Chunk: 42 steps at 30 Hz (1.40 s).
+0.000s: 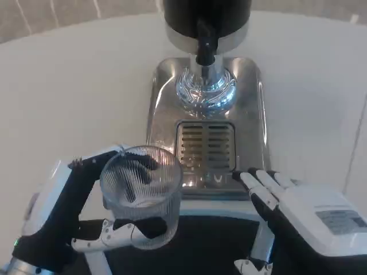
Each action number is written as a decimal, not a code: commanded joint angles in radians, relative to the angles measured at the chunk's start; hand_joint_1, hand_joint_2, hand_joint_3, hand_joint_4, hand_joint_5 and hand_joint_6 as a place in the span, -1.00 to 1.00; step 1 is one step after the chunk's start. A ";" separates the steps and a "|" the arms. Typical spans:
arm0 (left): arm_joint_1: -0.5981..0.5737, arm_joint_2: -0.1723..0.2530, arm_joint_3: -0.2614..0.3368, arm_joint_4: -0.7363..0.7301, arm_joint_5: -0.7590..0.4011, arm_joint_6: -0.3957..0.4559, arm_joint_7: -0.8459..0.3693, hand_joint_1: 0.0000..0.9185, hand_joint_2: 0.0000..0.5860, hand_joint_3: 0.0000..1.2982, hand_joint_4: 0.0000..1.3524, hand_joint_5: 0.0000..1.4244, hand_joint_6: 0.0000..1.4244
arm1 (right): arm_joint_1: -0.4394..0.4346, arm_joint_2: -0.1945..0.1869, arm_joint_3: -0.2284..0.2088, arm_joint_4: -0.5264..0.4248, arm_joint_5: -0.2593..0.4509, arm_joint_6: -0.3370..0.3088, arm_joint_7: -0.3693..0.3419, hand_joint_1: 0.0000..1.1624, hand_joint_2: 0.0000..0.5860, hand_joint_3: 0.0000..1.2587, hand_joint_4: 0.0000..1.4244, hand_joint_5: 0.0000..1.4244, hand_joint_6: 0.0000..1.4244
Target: Grasp the cup under the faucet to collect the drink, then remove the cup.
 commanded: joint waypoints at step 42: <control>-0.667 -0.118 -0.196 0.860 0.265 -0.008 0.516 0.14 -0.80 0.56 0.79 0.91 0.61 | 0.046 0.158 -0.058 -0.047 -0.138 -0.079 0.175 -0.45 0.58 -1.00 -1.00 -1.00 -1.00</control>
